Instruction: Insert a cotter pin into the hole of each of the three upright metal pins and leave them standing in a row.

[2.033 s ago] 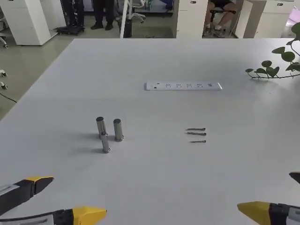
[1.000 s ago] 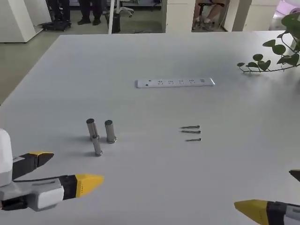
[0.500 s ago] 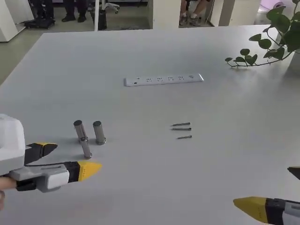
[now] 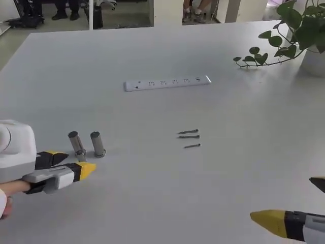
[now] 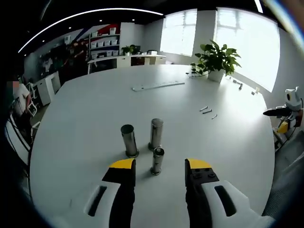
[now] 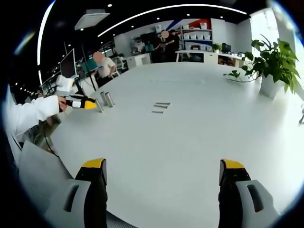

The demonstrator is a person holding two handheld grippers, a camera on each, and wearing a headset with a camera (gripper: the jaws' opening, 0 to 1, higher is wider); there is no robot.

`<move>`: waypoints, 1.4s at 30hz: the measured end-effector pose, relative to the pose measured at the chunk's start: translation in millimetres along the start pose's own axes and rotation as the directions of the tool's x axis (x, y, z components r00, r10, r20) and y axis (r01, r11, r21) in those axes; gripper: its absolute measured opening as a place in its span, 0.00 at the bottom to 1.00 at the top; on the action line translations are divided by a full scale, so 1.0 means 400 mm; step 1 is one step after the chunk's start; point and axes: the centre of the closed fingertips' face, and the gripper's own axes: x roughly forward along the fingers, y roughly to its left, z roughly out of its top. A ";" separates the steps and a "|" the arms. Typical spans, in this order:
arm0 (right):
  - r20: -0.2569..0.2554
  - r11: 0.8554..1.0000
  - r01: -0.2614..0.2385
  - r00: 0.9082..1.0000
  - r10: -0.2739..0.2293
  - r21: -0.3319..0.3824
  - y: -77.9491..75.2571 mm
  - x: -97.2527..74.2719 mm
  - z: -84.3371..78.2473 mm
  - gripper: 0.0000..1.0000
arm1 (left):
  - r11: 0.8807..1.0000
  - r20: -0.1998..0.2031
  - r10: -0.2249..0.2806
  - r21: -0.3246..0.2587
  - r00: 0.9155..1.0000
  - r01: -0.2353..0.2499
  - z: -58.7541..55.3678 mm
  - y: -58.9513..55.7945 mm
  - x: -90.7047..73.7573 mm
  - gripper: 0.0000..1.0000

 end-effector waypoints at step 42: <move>0.029 0.999 -0.018 0.999 0.019 -0.029 0.019 -0.012 0.015 0.96 | 1.000 0.105 0.004 0.005 0.994 -0.004 0.046 -0.056 0.009 0.07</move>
